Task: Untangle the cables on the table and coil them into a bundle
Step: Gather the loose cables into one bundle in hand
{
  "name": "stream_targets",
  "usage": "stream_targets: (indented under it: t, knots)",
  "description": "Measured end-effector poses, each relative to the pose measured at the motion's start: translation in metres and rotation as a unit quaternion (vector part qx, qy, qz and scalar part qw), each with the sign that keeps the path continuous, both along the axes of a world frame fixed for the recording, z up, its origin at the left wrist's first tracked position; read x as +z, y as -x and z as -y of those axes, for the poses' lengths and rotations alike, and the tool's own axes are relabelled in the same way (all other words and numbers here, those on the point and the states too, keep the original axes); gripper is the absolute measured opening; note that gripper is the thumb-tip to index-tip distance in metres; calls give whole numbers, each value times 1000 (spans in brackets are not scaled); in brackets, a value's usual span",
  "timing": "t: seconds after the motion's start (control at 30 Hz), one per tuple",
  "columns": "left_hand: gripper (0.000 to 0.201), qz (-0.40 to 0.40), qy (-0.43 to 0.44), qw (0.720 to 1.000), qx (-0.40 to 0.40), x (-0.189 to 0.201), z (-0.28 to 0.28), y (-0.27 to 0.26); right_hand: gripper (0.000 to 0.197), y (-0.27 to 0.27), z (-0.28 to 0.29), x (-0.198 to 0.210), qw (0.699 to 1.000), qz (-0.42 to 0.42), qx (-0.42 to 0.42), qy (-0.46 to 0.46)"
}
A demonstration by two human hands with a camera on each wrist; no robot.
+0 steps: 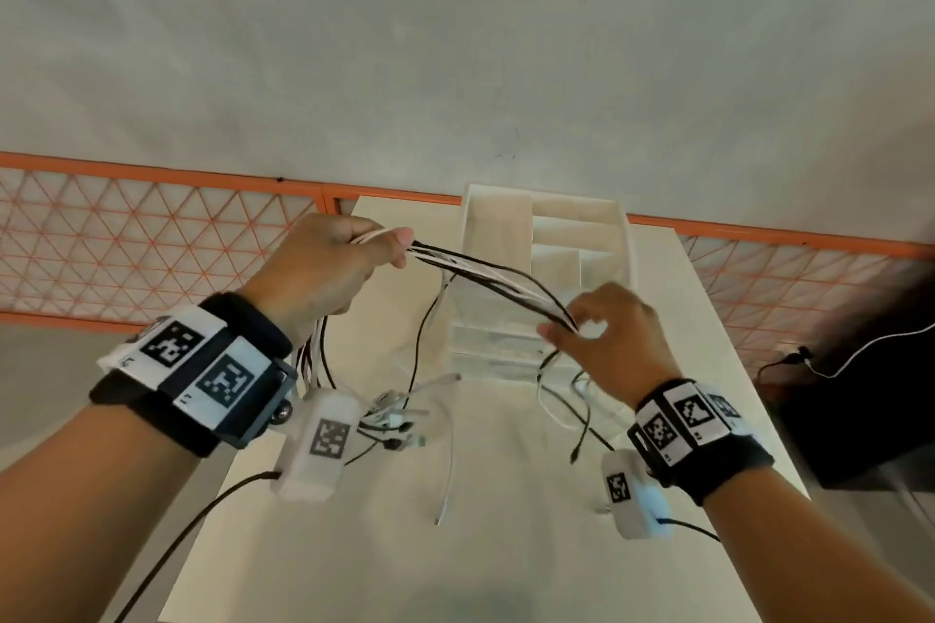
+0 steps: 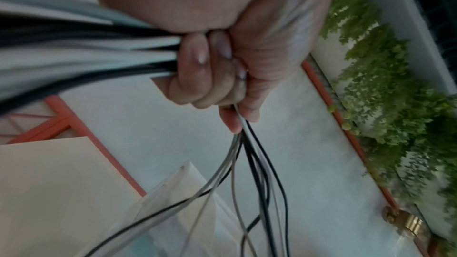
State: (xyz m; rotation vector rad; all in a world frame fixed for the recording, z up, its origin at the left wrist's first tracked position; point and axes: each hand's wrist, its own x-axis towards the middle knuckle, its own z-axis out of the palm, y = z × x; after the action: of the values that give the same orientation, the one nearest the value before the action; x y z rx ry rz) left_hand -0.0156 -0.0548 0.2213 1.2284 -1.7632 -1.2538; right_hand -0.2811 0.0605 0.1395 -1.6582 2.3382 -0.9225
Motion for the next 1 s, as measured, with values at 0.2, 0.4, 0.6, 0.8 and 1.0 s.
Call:
stream_targets:
  t: [0.2, 0.4, 0.6, 0.8, 1.0]
  knots:
    - [33, 1, -3, 1000, 4, -7, -3, 6, 47, 7, -5, -25, 996, 38, -43, -71]
    - [34, 49, -55, 996, 51, -21, 4, -2, 14, 9, -13, 10, 978, 149, -55, 137]
    - [31, 14, -73, 995, 73, -24, 6, -1, 6, 22, -12, -3, 985, 27, -90, 146]
    - [31, -5, -57, 995, 79, -20, 8, -2, 24, 23, -19, 1, 905, 383, -68, 173]
    - [30, -81, -42, 994, 60, 0, 11, -12, 43, 36, -30, -65, 983, 47, -37, -172]
